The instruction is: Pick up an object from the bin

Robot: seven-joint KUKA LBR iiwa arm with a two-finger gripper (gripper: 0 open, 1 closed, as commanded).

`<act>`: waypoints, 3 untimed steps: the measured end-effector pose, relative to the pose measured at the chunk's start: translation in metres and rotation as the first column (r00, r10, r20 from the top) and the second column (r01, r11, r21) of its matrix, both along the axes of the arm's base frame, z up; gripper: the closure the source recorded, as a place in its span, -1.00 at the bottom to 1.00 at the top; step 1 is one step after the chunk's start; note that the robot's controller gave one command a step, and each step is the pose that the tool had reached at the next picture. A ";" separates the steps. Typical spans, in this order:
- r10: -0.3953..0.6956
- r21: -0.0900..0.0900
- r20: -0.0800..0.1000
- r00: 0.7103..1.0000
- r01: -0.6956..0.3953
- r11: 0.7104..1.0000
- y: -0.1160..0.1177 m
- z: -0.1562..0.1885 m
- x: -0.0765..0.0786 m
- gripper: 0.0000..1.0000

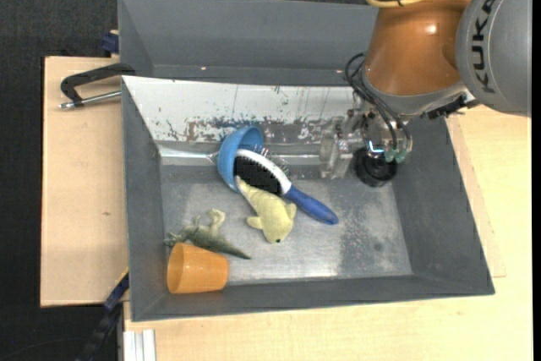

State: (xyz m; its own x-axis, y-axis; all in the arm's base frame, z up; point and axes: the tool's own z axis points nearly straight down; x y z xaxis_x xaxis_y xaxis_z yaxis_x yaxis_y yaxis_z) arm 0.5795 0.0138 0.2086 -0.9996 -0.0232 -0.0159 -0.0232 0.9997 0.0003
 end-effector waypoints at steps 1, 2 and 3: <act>0.001 0.000 -0.010 1.000 -0.001 1.000 0.000 -0.005 -0.002 -1.00; 0.007 0.000 -0.023 1.000 -0.007 1.000 -0.011 -0.124 -0.034 -1.00; 0.006 0.000 -0.015 1.000 -0.006 1.000 -0.011 -0.118 -0.031 1.00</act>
Offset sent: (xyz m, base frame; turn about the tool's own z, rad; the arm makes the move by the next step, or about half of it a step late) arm 0.0000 0.0000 0.0000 0.0000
